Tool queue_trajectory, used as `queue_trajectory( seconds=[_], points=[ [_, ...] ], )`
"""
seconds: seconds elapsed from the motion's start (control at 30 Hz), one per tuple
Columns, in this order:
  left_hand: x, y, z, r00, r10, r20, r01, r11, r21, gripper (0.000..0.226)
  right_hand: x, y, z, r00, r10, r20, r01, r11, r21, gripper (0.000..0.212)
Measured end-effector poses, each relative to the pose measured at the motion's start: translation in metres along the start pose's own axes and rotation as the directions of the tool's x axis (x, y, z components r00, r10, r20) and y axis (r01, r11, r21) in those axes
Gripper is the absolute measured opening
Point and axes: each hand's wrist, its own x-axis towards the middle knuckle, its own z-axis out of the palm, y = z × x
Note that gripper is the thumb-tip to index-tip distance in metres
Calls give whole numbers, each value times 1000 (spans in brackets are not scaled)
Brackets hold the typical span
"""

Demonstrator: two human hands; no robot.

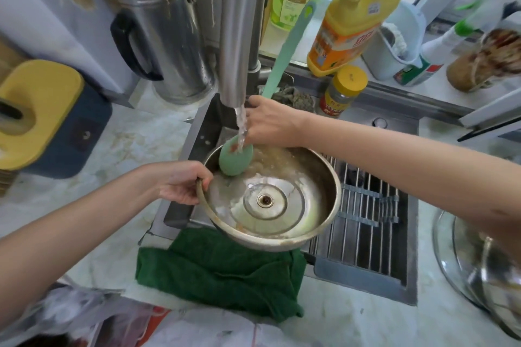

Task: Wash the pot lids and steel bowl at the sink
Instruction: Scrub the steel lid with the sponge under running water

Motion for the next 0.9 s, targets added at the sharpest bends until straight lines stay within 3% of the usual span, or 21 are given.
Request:
queue_trajectory(
  seconds=[0.07, 0.23, 0.33, 0.43, 0.5, 0.57, 0.63, 0.7, 0.8, 0.87, 0.9],
  points=[
    [-4, -1, 0, 1000, 13, 20, -13, 1000, 9, 44, -10, 5, 3, 997, 24, 70, -23, 1000, -17, 10],
    [-9, 0, -3, 998, 58, -23, -59, 997, -43, 45, -19, 1, 1, 971, 215, 106, -224, 972, 78, 37],
    [-8, -6, 2, 991, 89, -101, -101, 988, -119, 28, -33, -10, 6, 866, 349, 358, -409, 907, 105, 41],
    [-3, -9, 9, 964, 135, -229, -187, 957, -220, 25, -45, -26, 9, 756, 406, 514, -482, 876, 17, 33],
    [5, -9, 12, 931, 201, -306, -278, 931, -236, 46, -45, -40, 13, 656, 387, 647, -543, 838, 49, 32],
    [14, -12, 14, 886, 278, -371, -378, 897, -230, 71, -45, -54, 18, 609, 327, 723, -608, 777, 161, 34],
    [19, -16, 19, 835, 337, -436, -461, 860, -220, 81, -45, -68, 24, 623, 235, 746, -680, 634, 368, 39],
    [28, -20, 24, 801, 373, -468, -515, 828, -222, 86, -41, -88, 31, 671, 179, 719, -730, 331, 599, 41],
    [40, -27, 29, 823, 354, -444, -511, 803, -306, 86, -19, -114, 30, 755, 258, 603, -604, -83, 792, 38],
    [46, -30, 29, 836, 351, -422, -507, 787, -351, 89, -10, -119, 31, 742, 341, 577, -562, -151, 813, 39],
    [44, -30, 29, 824, 358, -439, -525, 773, -356, 85, -11, -116, 32, 726, 369, 580, -596, -85, 799, 40]
  ],
)
